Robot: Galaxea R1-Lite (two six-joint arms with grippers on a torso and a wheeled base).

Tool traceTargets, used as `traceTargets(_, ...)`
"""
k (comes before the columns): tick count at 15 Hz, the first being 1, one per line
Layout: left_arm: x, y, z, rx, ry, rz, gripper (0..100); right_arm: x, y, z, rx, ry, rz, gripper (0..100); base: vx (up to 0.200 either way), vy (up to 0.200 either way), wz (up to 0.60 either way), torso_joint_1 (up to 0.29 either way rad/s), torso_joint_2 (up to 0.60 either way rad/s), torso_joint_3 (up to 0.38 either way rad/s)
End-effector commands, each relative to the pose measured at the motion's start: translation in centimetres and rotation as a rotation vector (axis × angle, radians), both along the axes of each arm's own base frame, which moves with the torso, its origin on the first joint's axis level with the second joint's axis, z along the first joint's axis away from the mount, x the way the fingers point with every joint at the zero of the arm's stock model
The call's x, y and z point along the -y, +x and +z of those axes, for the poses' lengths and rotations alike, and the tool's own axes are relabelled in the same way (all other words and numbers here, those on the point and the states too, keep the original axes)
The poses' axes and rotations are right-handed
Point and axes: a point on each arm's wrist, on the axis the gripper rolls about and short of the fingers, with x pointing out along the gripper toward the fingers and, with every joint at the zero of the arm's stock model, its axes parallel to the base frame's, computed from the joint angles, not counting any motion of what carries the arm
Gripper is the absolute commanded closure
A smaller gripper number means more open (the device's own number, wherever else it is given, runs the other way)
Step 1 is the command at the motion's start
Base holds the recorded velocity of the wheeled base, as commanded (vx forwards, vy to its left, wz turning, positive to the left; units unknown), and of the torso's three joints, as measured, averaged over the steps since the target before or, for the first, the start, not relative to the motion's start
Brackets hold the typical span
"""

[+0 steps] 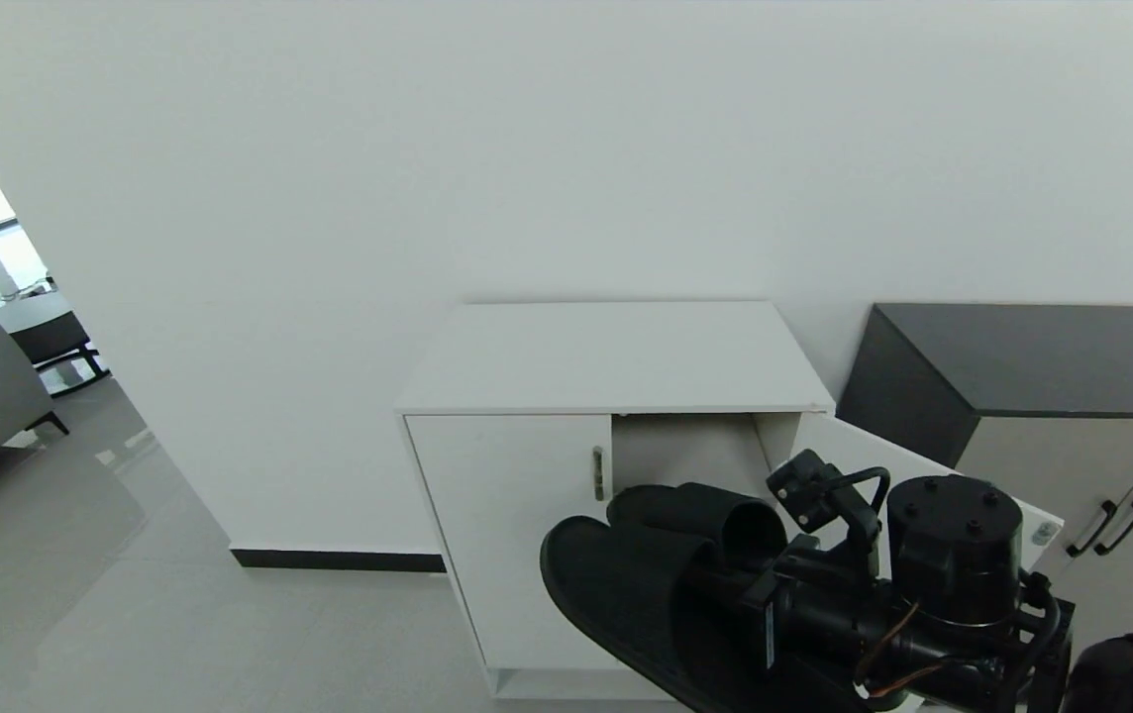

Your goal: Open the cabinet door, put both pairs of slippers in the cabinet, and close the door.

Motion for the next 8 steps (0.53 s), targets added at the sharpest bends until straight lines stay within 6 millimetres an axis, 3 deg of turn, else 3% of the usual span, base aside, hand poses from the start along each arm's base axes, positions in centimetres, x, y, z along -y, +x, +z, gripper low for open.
traceTargets(1, 0.0, 0.01, 0.01, -0.001, 0.0, 0.0, 100, -0.02, 0.02, -0.19, -0.005, -0.005, 0.001, 100, 0.0, -0.2, 0.0, 0.007, 0.0, 0.002)
traceTargets(2, 0.0, 0.01, 0.01, -0.001, 0.0, 0.0, 100, -0.02, 0.02, -0.19, -0.005, -0.005, 0.001, 100, 0.0, -0.2, 0.0, 0.002, 0.0, 0.012)
traceTargets(8, 0.0, 0.01, 0.01, -0.001, 0.0, 0.0, 100, -0.04, 0.04, -0.16, -0.004, -0.004, 0.001, 100, 0.0, 0.0, 0.0, 0.0, 0.0, 0.0)
